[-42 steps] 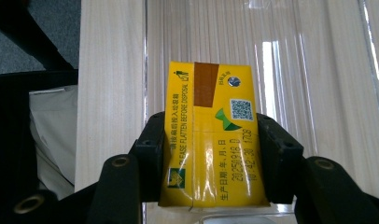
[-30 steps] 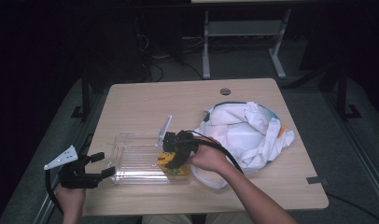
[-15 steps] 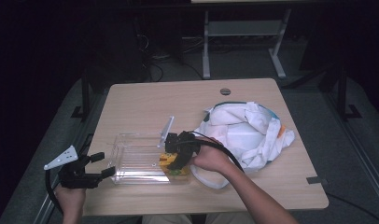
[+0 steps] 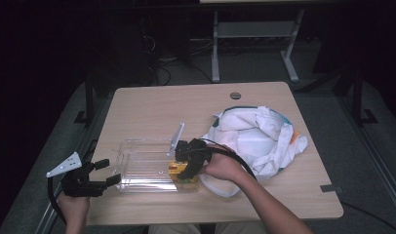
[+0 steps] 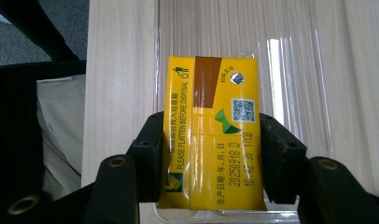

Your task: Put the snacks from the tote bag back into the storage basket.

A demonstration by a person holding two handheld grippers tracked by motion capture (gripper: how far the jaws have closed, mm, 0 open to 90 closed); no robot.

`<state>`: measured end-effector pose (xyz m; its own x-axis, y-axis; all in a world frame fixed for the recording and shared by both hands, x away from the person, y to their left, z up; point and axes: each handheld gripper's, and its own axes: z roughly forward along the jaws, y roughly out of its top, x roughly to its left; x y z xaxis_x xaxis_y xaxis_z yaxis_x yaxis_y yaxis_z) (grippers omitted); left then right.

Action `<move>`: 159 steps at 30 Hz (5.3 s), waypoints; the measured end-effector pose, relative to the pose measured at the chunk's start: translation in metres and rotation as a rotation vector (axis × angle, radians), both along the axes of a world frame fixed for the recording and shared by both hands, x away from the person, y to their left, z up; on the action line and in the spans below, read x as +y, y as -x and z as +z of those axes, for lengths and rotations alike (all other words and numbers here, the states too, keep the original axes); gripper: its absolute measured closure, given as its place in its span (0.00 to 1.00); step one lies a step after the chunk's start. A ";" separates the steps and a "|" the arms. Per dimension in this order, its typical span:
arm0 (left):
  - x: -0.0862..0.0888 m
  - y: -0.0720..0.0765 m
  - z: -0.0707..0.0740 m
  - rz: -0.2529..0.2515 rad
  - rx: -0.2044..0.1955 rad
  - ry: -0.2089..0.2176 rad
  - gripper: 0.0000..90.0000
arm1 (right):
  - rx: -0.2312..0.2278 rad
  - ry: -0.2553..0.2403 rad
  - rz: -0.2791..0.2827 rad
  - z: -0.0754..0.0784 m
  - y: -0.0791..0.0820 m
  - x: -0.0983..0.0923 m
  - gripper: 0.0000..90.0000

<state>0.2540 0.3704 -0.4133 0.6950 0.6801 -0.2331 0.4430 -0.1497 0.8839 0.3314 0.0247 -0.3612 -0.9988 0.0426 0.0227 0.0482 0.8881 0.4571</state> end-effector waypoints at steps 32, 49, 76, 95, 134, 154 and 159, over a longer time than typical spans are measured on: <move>0.000 0.000 0.000 -0.003 0.001 -0.003 0.14 | 0.019 0.003 0.012 -0.006 0.002 -0.010 0.52; -0.001 0.000 -0.001 0.001 0.002 0.003 0.14 | 0.039 -0.009 -0.008 -0.009 0.003 -0.013 0.49; -0.001 -0.001 -0.001 -0.001 -0.001 -0.001 0.14 | 0.043 -0.049 -0.034 0.005 0.003 -0.022 0.40; -0.001 -0.001 0.000 0.000 0.000 -0.003 0.14 | 0.018 -0.100 -0.077 0.026 0.001 -0.039 0.38; -0.002 0.000 0.000 0.007 -0.001 0.000 0.14 | -0.030 -0.168 -0.201 0.049 -0.010 -0.087 0.37; -0.002 0.000 0.000 0.002 -0.001 -0.005 0.14 | -0.038 -0.172 -0.298 0.044 -0.016 -0.125 0.37; -0.002 0.000 0.000 0.002 0.000 -0.004 0.14 | -0.038 -0.175 -0.322 0.044 -0.016 -0.135 0.37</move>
<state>0.2540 0.3683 -0.4138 0.6937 0.6825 -0.2302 0.4433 -0.1527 0.8833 0.3474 -0.1100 -0.3174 -0.9351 0.3537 0.0209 0.2929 0.7383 0.6075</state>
